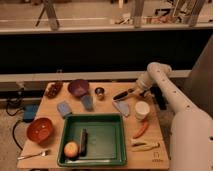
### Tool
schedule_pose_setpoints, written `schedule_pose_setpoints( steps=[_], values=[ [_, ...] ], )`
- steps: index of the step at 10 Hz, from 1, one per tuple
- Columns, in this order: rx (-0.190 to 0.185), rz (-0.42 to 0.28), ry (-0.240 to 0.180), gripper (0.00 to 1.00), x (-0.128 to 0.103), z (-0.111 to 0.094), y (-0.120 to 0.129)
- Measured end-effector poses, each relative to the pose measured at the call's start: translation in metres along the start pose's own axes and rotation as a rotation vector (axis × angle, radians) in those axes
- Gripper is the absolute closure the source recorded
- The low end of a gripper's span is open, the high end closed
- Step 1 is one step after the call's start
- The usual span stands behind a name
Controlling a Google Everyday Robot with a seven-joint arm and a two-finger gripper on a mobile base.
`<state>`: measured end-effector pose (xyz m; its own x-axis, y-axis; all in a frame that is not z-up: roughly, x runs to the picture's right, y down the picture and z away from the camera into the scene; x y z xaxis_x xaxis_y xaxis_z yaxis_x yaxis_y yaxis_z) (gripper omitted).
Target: Place brush in table surface
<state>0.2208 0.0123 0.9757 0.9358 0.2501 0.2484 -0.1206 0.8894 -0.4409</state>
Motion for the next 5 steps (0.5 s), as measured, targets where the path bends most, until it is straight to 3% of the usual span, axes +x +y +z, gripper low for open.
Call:
schedule_pose_setpoints(
  steps=[2, 5],
  values=[
    [-0.006, 0.012, 0.002, 0.2, 0.0025, 0.0021, 0.0001],
    [-0.014, 0.016, -0.002, 0.2, 0.0002, 0.0025, 0.0014]
  ],
)
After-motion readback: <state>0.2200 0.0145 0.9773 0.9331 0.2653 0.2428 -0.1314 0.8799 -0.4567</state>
